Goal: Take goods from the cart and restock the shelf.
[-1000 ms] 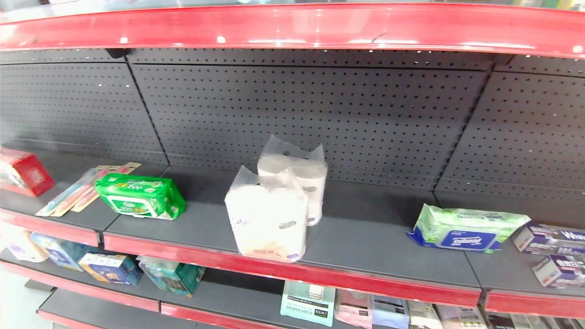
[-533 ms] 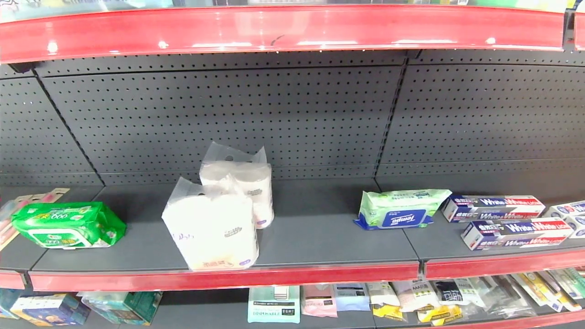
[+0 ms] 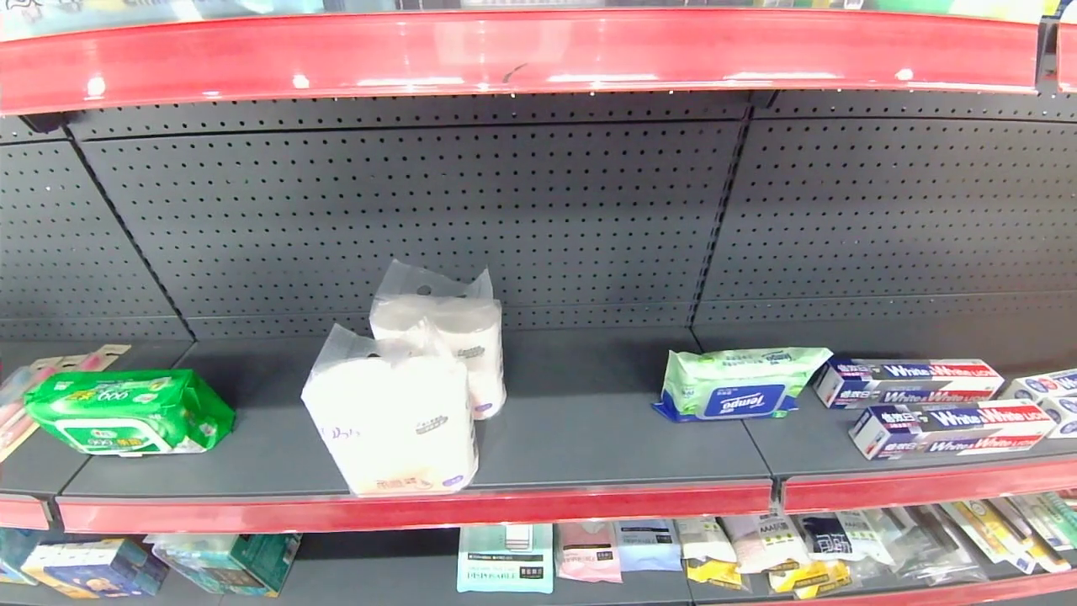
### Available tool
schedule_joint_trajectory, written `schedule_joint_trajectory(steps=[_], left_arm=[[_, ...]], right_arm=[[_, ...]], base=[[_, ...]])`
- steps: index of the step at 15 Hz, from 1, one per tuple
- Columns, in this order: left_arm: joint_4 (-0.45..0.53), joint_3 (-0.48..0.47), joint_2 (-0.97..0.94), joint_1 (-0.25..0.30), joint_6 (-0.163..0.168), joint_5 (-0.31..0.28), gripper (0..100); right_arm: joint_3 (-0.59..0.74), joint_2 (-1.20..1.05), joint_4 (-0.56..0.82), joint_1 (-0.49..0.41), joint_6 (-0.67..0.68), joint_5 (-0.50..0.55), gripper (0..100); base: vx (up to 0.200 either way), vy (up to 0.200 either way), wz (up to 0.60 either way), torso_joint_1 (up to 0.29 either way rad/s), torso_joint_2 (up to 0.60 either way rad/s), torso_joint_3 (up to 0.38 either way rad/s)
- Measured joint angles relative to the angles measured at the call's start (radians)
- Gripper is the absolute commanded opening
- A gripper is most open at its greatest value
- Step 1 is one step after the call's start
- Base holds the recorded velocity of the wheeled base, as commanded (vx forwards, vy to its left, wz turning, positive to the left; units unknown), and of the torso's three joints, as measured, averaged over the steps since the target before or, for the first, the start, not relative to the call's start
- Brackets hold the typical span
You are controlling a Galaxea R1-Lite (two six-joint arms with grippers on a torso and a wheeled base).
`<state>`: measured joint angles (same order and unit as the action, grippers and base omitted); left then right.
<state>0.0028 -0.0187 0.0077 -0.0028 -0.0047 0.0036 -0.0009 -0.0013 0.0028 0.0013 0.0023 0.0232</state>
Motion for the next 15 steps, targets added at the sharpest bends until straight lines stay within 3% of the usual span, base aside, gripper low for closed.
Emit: schedule_joint_trajectory(steps=[3,4,6,8,12,15], left_arm=[[-0.003,-0.183,0.148,-0.021,-0.085,0.005,100],[-0.006,-0.253,0.232,-0.024,-0.095,0.031,100],[0.005,-0.350,0.413,-0.003,-0.088,0.141,100],[0.015,-0.383,0.571,0.030,-0.093,0.203,100],[0.013,-0.377,0.826,0.072,-0.115,0.206,100],[-0.045,-0.383,1.011,0.117,-0.120,0.204,100]], right_arm=[[0.000,0.000,0.000,0.000,0.000,0.000,100],[0.000,0.000,0.000,0.000,0.001,0.000,100],[0.000,0.000,0.000,0.000,0.000,0.000,100],[-0.001,0.000,0.000,0.000,0.000,0.000,100],[0.000,0.000,0.000,0.000,0.000,0.000,100],[0.000,0.000,0.000,0.000,0.000,0.000,100]], base=[[0.000,0.000,0.00,0.000,0.00,0.000],[0.000,0.000,0.00,0.000,0.00,0.000],[0.000,0.000,0.00,0.000,0.00,0.000],[0.000,0.000,0.00,0.000,0.00,0.000],[0.000,0.000,0.00,0.000,0.00,0.000],[0.000,0.000,0.00,0.000,0.00,0.000]])
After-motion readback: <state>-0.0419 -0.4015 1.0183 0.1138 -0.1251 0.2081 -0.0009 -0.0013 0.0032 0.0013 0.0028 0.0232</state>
